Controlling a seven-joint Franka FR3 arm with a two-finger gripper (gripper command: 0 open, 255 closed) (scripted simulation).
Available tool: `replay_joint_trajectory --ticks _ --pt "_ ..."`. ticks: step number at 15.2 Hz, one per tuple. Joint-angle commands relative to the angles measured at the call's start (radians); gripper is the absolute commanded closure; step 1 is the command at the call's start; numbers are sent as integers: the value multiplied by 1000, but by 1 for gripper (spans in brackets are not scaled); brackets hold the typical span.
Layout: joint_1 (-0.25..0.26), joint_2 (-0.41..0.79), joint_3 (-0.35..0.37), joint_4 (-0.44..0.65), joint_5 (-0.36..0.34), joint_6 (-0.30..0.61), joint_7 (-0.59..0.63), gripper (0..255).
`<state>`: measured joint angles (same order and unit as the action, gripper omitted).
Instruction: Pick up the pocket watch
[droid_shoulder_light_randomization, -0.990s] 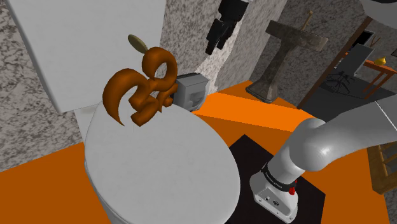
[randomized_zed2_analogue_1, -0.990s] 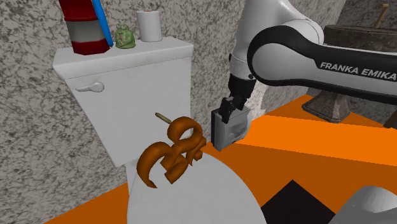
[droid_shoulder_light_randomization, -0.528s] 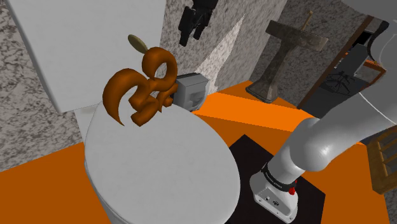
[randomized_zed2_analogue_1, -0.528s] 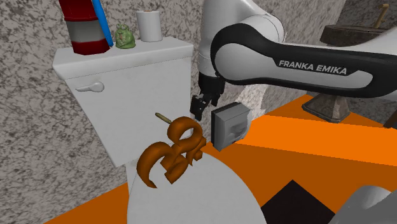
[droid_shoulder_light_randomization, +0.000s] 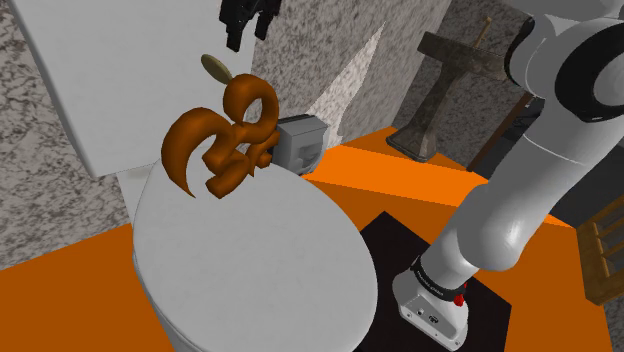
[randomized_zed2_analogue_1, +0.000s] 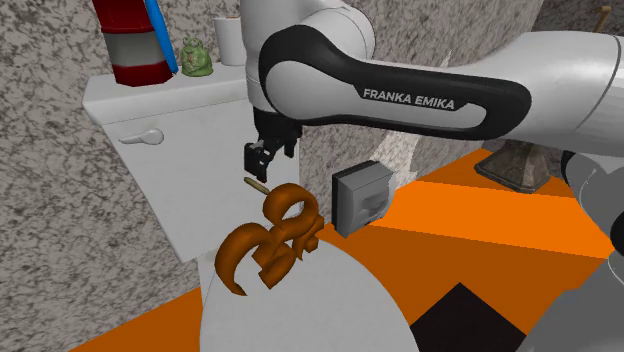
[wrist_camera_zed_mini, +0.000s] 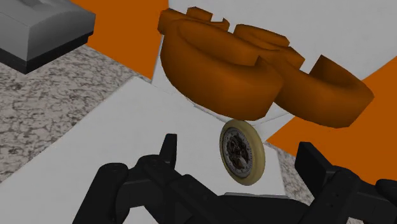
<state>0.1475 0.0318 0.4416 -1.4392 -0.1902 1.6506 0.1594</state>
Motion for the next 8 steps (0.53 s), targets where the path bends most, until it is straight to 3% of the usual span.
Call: replay_joint_trajectory --ticks 1,3,8 --pt "30 90 24 106 -59 -23 19 0" --pt "73 179 41 223 -119 -62 34 0" --pt "55 139 34 103 -97 24 41 0"
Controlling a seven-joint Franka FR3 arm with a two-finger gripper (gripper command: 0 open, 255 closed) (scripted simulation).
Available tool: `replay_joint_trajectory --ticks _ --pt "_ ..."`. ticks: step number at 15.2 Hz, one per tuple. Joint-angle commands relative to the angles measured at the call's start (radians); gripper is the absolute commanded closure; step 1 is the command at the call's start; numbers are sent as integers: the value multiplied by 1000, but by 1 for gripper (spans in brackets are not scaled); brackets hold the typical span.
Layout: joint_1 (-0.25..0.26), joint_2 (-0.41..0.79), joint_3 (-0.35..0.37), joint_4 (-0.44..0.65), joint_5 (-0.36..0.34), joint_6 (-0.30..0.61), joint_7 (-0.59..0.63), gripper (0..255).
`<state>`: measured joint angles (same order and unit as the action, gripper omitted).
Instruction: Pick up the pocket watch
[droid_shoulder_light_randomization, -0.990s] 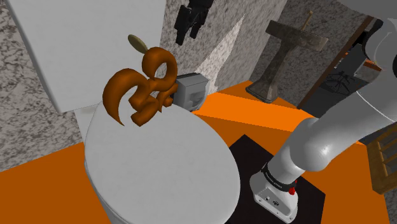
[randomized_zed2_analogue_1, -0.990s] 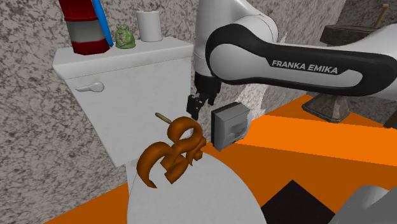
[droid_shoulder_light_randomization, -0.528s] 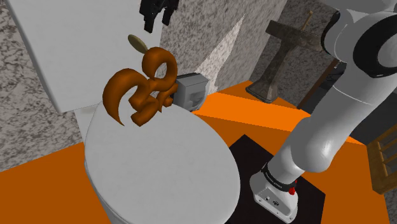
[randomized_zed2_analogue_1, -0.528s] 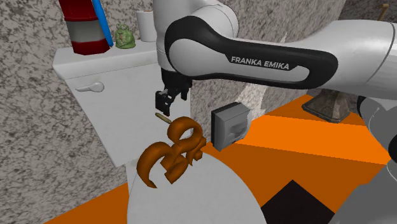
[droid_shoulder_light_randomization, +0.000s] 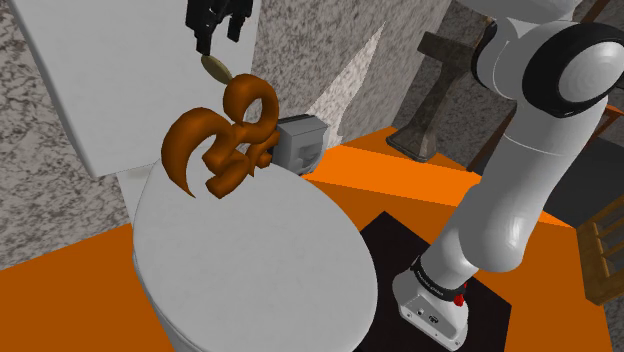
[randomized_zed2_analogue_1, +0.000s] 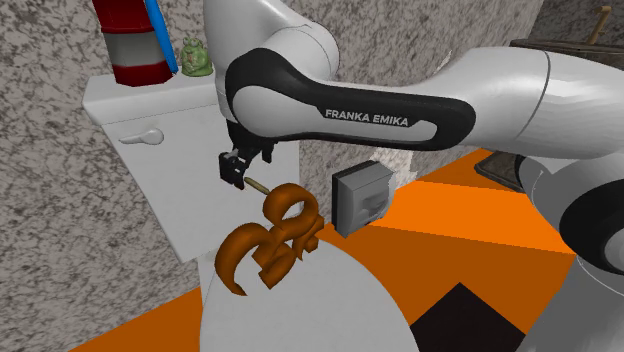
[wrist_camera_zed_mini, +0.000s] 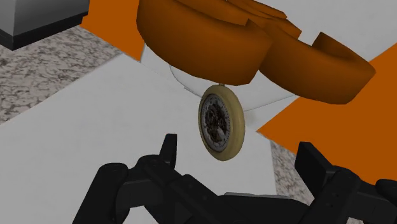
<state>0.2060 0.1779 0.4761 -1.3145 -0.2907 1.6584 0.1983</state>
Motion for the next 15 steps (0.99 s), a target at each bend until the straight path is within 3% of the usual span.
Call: replay_joint_trajectory --ticks 1,4,5,15 --pt "-6 -13 -1 -44 6 32 3 0" --pt "-11 -23 -3 -77 10 57 5 0" --pt "-10 -22 -2 -77 10 58 6 255" --pt "-8 -17 -2 -56 8 42 4 255"
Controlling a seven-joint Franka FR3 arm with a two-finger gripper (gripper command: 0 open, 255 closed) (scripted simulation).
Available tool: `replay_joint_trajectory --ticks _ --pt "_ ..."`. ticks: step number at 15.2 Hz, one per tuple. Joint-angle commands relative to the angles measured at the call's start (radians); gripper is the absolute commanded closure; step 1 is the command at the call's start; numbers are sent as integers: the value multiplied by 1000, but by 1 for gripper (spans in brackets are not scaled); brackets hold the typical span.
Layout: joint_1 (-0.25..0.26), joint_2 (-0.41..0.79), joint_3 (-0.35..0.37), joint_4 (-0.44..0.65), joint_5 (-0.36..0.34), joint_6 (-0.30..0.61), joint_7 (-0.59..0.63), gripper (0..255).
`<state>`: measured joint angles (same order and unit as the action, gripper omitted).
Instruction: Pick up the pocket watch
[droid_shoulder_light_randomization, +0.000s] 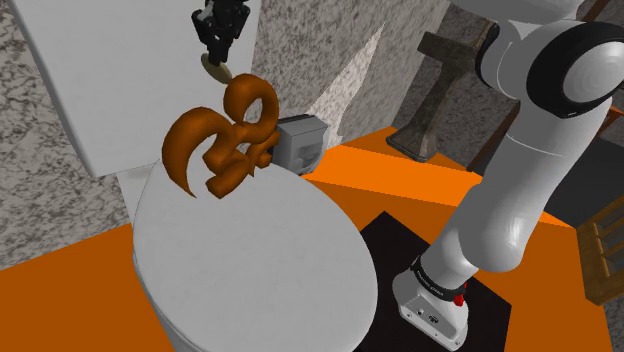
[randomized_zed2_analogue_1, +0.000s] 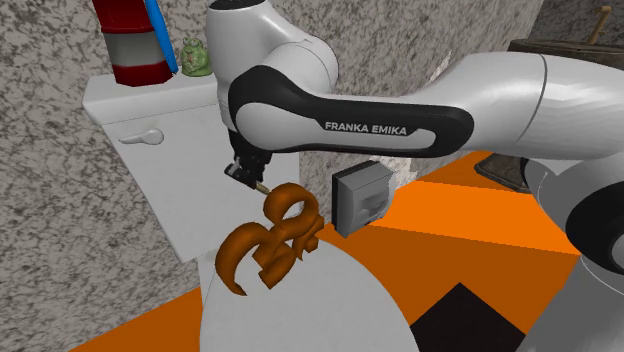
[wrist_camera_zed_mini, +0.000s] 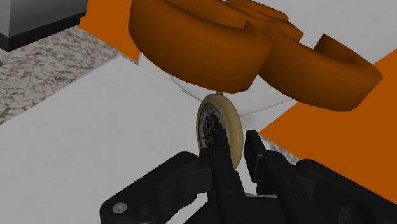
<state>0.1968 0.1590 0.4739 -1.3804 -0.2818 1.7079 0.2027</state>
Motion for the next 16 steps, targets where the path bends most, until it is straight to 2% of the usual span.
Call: replay_joint_trajectory --ticks 1,9,14,16 --pt "4 8 1 31 -4 -24 -2 255" --pt "40 76 8 232 -40 -164 -13 255" --pt "83 144 10 401 -81 -271 -22 255" --pt "85 146 10 406 -82 -274 -22 255"
